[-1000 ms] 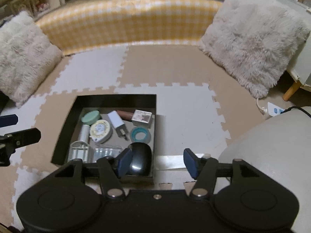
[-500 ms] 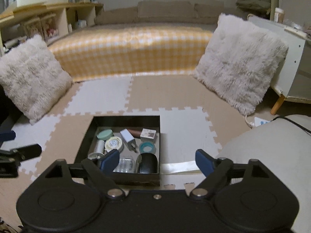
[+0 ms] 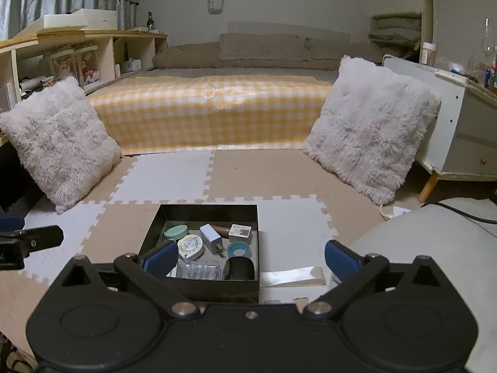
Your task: Organize rigid objects
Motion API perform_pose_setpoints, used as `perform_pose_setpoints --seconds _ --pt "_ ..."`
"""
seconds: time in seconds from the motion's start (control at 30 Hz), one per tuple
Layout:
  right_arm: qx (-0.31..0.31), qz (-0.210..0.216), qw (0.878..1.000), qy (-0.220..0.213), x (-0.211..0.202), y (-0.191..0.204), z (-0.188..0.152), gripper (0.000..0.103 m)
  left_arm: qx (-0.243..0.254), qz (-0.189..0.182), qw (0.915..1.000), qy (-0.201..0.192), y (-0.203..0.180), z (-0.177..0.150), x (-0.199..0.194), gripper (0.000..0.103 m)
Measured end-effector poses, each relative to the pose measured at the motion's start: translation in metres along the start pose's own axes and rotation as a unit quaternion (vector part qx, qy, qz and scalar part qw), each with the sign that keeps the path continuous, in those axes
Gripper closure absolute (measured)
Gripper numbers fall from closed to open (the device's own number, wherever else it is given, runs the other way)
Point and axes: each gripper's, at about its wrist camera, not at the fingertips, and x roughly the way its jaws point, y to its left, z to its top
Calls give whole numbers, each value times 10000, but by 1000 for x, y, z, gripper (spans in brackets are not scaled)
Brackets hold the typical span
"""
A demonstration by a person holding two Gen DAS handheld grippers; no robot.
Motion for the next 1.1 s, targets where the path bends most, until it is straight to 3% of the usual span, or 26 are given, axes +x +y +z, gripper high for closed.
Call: perform_pose_setpoints --seconds 0.3,0.53,1.1 --pt "19 91 9995 -290 -22 8 -13 0 0 103 9999 3 4 -11 -15 0" --pt "-82 -79 9987 -500 -31 15 -18 0 151 253 9995 -148 0 -16 -23 0" --pt "-162 -90 9976 -660 -37 18 -23 0 181 296 9991 -249 -2 -15 -26 0"
